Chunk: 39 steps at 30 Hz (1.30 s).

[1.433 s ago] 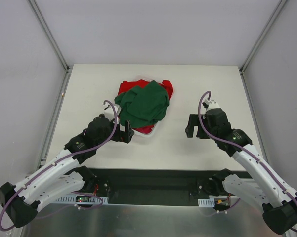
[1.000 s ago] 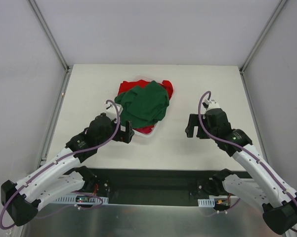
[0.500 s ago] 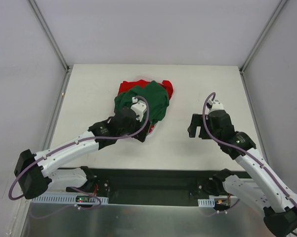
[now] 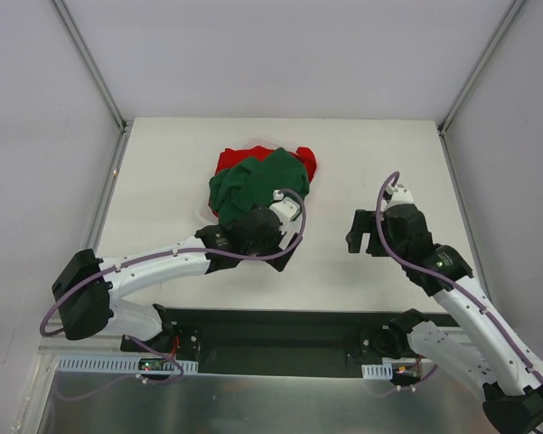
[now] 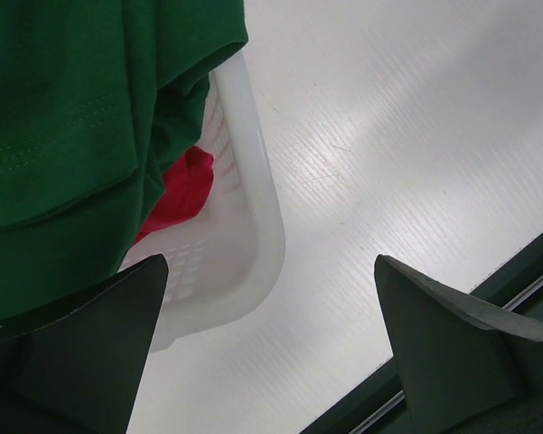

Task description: Fold and stack the t-shirts

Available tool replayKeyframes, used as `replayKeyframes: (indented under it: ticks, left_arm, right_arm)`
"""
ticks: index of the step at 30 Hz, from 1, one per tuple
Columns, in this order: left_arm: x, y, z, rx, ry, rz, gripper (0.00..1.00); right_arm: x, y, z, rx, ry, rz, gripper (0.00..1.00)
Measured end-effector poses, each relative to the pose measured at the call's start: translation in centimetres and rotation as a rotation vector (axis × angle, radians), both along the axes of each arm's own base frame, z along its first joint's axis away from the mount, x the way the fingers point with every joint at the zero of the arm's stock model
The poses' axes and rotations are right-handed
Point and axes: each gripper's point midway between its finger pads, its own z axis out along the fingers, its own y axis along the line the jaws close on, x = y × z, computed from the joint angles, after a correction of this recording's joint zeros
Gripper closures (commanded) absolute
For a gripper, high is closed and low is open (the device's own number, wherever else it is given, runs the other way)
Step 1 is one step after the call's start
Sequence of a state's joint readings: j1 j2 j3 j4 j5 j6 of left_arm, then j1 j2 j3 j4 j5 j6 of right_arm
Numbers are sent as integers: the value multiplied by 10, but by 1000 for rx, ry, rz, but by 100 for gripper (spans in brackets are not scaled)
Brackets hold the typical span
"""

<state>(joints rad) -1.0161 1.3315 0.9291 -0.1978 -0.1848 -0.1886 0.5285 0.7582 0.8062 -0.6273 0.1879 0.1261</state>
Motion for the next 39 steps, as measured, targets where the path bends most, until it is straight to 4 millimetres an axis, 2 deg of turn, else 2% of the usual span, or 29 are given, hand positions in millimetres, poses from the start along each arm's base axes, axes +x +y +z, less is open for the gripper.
replayKeyframes:
  ticks: [6,10,11,13,14,16,17,24,35,39]
  left_arm:
    - [2,-9,-19,36,10,-13,3]
    - [4,-12,-29,56,13,-18,11]
    - [5,-12,-31,60,13,-19,21]
    - [6,-13,-37,71,17,-22,31]
    - [6,-14,-39,77,19,-22,43]
    - [10,-14,-42,98,7,-27,51]
    - [11,-15,-42,99,6,-22,62]
    - [20,-21,-39,121,-32,-25,100]
    - [39,-25,-40,152,-63,22,100]
    - [54,-16,-40,132,-38,61,100]
  right_arm:
    - [-2,-2,1,-3,-3,-5,4]
    - [-3,-3,1,-3,-4,-6,4]
    - [-3,-4,1,-3,-5,-7,4]
    - [-4,-4,1,-3,-7,-8,4]
    - [-4,-4,1,-4,-5,-8,4]
    - [-4,-5,1,-4,-5,-9,4]
    - [-4,-5,1,-4,-5,-9,4]
    - [-5,-5,0,-5,-3,-9,4]
    - [-6,-6,-4,-10,5,-8,4]
    - [-6,-6,-3,-8,2,-9,4]
